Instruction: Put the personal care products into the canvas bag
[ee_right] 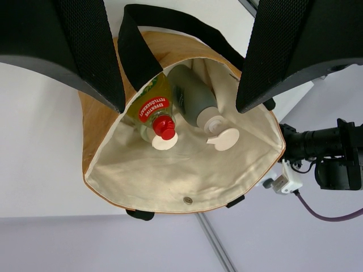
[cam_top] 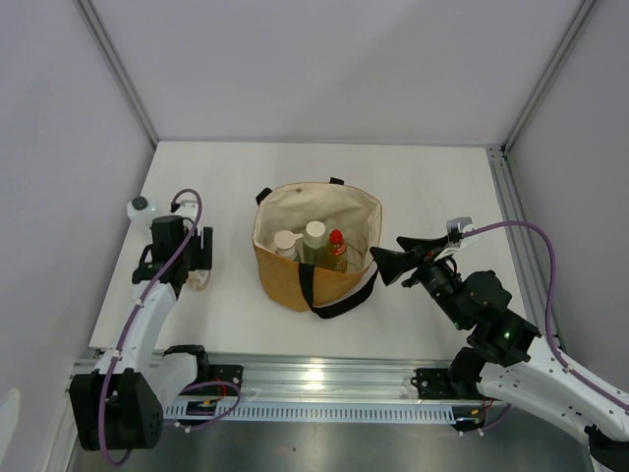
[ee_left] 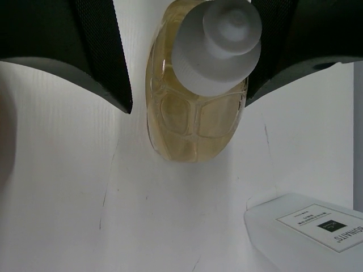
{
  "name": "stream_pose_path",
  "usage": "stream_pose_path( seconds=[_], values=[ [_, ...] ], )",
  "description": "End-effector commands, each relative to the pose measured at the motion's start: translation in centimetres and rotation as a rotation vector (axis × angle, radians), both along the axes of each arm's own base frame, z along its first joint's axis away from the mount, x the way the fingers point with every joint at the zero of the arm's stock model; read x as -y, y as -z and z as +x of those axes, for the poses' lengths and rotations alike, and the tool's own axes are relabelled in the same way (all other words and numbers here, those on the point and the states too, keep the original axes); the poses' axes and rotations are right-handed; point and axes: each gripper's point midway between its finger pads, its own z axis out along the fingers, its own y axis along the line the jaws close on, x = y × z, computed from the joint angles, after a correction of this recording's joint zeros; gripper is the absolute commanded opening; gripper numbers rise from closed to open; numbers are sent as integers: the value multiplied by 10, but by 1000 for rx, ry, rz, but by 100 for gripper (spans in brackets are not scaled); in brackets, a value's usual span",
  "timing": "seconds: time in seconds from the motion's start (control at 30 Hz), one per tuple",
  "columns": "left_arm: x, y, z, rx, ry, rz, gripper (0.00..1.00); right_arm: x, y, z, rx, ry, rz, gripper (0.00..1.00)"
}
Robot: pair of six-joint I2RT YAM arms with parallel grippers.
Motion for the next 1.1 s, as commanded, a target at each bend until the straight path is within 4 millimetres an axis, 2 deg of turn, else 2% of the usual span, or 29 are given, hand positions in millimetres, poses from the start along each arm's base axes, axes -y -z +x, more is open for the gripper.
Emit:
stream_pose_path(
  seconds=[0.0, 0.03, 0.07, 0.13, 0.17, 0.2, 0.23, 0.33, 0.47, 0.53, 0.57, 0.63, 0.7, 0.83, 0.87, 0.97, 1.07],
  values=[
    [9, -5, 6, 52, 16, -44, 73, 2, -3, 0, 16, 10, 1, 82],
    [9, -7, 7, 54, 21, -43, 68, 1, -3, 1, 15, 10, 0, 83],
    [9, -7, 8, 54, 26, -43, 55, 1, -3, 1, 15, 9, 0, 82],
    [9, -14, 13, 85, 23, -42, 42, 0, -2, 1, 14, 7, -3, 83],
    [8, -15, 13, 91, 18, -41, 31, 0, -2, 2, 13, 10, -2, 83],
    [8, -21, 16, 110, 3, -55, 27, 0, -2, 1, 13, 10, -3, 82],
    [8, -29, 20, 138, -10, -66, 24, 1, -2, 2, 12, 13, -4, 83],
    [13, -36, 30, 183, -36, -105, 15, 0, -2, 2, 12, 13, -4, 83],
    [40, -39, 47, 228, -7, -121, 4, 2, 0, 3, 11, 23, -8, 83],
    [44, -42, 58, 252, -22, -96, 1, 1, 0, 3, 12, 23, -7, 82],
    [53, -44, 61, 258, -2, -90, 1, 1, 0, 4, 11, 23, -8, 83],
    [56, -49, 70, 280, -20, -83, 1, 1, 1, 4, 9, 21, -10, 82],
    [56, -49, 72, 290, -55, -109, 6, 0, 0, 3, 12, 15, -9, 83],
    [57, -43, 74, 313, -61, -126, 29, 1, -1, 3, 12, 21, -6, 83],
    [60, -39, 75, 302, -46, -134, 40, 1, 0, 4, 11, 23, -8, 83],
    [61, -30, 76, 269, -39, -135, 61, 1, -1, 3, 13, 18, -7, 82],
    [63, -19, 77, 234, -47, -146, 66, 2, -2, 2, 16, 17, -4, 83]
  ],
)
